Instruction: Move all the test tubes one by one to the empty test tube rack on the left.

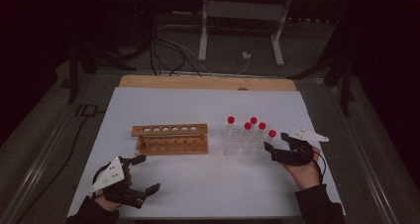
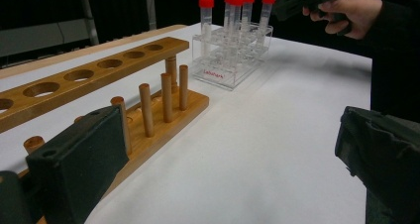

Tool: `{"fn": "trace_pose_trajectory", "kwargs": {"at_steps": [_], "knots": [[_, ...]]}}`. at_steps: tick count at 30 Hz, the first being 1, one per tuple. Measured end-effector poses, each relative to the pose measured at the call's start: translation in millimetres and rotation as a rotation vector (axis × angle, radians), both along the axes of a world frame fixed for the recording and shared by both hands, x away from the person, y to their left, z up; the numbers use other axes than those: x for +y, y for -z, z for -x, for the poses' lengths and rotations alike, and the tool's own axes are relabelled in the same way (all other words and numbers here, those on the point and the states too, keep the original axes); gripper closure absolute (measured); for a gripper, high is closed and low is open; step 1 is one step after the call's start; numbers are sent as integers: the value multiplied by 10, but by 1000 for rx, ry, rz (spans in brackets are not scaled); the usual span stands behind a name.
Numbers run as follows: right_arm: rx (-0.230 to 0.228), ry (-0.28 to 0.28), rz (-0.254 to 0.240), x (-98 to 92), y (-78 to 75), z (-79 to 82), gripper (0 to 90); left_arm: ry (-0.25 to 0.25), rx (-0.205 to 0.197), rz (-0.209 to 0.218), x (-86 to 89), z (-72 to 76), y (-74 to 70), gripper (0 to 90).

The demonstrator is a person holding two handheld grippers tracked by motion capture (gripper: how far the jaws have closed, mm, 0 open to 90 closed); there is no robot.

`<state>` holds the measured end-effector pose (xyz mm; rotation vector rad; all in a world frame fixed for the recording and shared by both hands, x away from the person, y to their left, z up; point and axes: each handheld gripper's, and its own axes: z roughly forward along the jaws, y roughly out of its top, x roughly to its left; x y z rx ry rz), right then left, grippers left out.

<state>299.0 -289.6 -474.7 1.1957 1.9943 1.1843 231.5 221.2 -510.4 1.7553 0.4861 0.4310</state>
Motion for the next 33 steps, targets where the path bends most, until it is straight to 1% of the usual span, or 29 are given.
{"fn": "trace_pose_trajectory", "kwargs": {"at_steps": [4, 8, 10, 14, 16, 17, 21, 25, 29, 33], "knots": [[11, 4, -2, 12, 20, -29, 427, -1, 2, 1, 1, 1, 2, 4], [11, 1, -2, 14, 20, -43, 543, 2, 3, 1, -2, 0, 5, 5], [14, -4, -6, 21, 24, -56, 577, -1, 3, -4, -3, -1, 6, 4], [28, -15, 7, 55, 38, -80, 648, 0, 5, -1, -1, -2, 6, 4], [30, -10, 16, 62, 44, -87, 658, 0, 4, -4, -1, -2, 7, 4], [39, -2, 22, 75, 60, -103, 689, 0, 6, -4, -2, -2, 7, 4], [36, 11, 40, 85, 69, -111, 737, -1, 11, -8, -2, -5, 8, 4], [31, 10, 51, 88, 65, -113, 750, 1, 18, -19, -12, -2, 9, 5], [26, 6, 51, 78, 42, -102, 751, -4, 23, -25, -13, -3, 5, 4], [19, -2, 39, 55, 7, -90, 752, -4, 55, -30, -17, -5, -4, 4]]}}
